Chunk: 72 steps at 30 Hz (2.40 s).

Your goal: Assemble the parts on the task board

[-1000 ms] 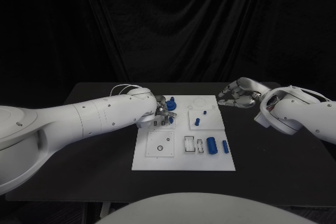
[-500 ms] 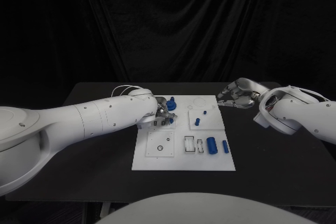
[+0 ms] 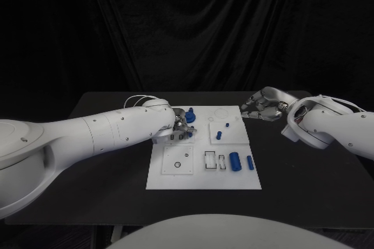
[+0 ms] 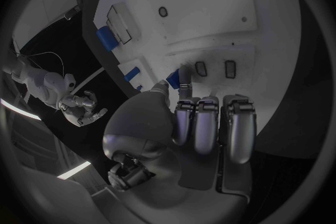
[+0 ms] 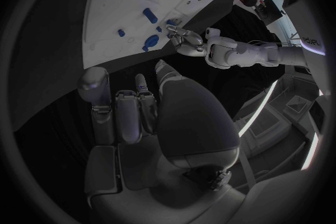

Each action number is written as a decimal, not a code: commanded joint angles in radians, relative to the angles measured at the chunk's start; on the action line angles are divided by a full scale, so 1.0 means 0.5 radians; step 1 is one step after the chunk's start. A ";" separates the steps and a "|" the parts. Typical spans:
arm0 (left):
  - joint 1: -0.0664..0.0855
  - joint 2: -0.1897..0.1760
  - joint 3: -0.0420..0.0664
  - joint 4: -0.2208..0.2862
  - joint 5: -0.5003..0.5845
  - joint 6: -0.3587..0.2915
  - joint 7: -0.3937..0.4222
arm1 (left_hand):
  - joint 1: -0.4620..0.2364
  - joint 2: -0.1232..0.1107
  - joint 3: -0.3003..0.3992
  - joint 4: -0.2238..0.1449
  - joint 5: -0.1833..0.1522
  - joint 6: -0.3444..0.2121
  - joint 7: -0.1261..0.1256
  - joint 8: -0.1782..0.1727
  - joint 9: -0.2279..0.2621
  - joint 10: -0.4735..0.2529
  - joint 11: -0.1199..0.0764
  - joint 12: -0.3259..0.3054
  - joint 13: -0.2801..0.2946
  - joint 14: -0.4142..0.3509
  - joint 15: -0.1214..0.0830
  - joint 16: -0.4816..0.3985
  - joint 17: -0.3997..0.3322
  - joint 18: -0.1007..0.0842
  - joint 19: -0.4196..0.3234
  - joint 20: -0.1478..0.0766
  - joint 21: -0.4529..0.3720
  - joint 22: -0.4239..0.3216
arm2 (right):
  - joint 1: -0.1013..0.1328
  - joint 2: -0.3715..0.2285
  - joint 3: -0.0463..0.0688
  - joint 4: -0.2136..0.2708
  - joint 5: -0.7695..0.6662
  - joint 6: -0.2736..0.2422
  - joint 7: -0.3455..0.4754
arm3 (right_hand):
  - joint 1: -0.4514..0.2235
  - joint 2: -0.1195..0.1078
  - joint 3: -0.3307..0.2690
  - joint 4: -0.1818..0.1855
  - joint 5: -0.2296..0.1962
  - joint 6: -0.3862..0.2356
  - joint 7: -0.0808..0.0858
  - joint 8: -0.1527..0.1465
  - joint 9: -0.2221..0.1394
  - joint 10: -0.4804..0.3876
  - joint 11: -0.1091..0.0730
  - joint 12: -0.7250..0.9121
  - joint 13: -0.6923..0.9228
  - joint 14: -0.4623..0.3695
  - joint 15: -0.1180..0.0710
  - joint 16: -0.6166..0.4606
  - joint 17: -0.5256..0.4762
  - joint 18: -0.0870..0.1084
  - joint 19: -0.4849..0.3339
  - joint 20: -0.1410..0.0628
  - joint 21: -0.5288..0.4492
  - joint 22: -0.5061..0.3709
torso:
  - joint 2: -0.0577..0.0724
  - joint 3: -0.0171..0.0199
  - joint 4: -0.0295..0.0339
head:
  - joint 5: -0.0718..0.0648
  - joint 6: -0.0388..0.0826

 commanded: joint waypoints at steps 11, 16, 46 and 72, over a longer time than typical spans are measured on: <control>-0.007 -0.006 0.002 0.002 -0.001 0.009 0.059 | 0.079 -0.063 0.136 -0.043 0.277 0.002 -0.001 -0.100 0.045 0.211 -0.001 0.005 0.526 0.211 -0.007 -0.010 0.527 -0.012 0.210 -0.006 -0.007 0.527 | -0.009 -0.002 0.002 -0.006 -0.002 0.036 -0.049 | 0.006 0.018 0.010 -0.006 0.014 -0.002 0.010 0.010 -0.004 -0.029 0.001 -0.022 0.103 0.020 0.018 -0.027 0.023 0.025 -0.027 0.003 -0.040 0.197 | 0.001 -0.0002 0.000 | 0.003 0.000; -0.007 -0.010 0.002 0.002 -0.001 0.011 0.067 | 0.080 -0.071 0.148 -0.044 0.294 0.001 -0.001 -0.109 0.049 0.211 -0.001 0.005 0.526 0.211 -0.007 -0.010 0.527 -0.012 0.210 -0.007 -0.007 0.527 | -0.012 0.004 0.002 -0.009 -0.002 0.047 -0.052 | 0.006 0.020 0.010 -0.006 0.014 -0.002 0.010 0.011 -0.006 -0.036 0.002 -0.028 0.096 0.016 0.019 -0.034 0.016 0.028 -0.033 0.004 -0.056 0.193 | 0.000 -0.0008 0.001 | 0.006 0.000; -0.008 -0.041 0.002 0.024 -0.001 0.013 0.105 | 0.024 -0.353 0.829 -0.215 0.714 0.038 -0.001 -0.234 0.236 0.211 -0.004 0.005 0.526 0.210 -0.012 -0.011 0.523 -0.012 0.210 -0.012 -0.007 0.527 | -0.018 0.013 0.002 -0.025 -0.002 0.103 -0.079 | 0.011 0.029 0.013 -0.007 0.016 0.000 0.012 0.017 -0.010 -0.056 0.003 -0.046 0.075 0.002 0.021 -0.060 -0.013 0.036 -0.051 0.006 -0.105 0.180 | 0.000 0.0000 0.000 | 0.025 0.000; -0.007 -0.169 0.002 0.137 -0.001 -0.057 0.033 | -0.135 -0.383 1.004 -0.271 0.629 0.060 -0.002 -0.251 0.318 0.211 -0.005 0.005 0.526 0.208 -0.012 -0.013 0.516 -0.012 0.210 -0.012 -0.007 0.527 | -0.018 0.001 0.002 -0.026 -0.002 0.149 -0.111 | 0.011 0.032 0.012 -0.007 0.016 0.001 0.012 0.020 -0.013 -0.080 0.004 -0.065 0.053 -0.012 0.022 -0.086 -0.043 0.042 -0.068 0.008 -0.148 0.169 | -0.003 0.0010 0.007 | 0.030 0.000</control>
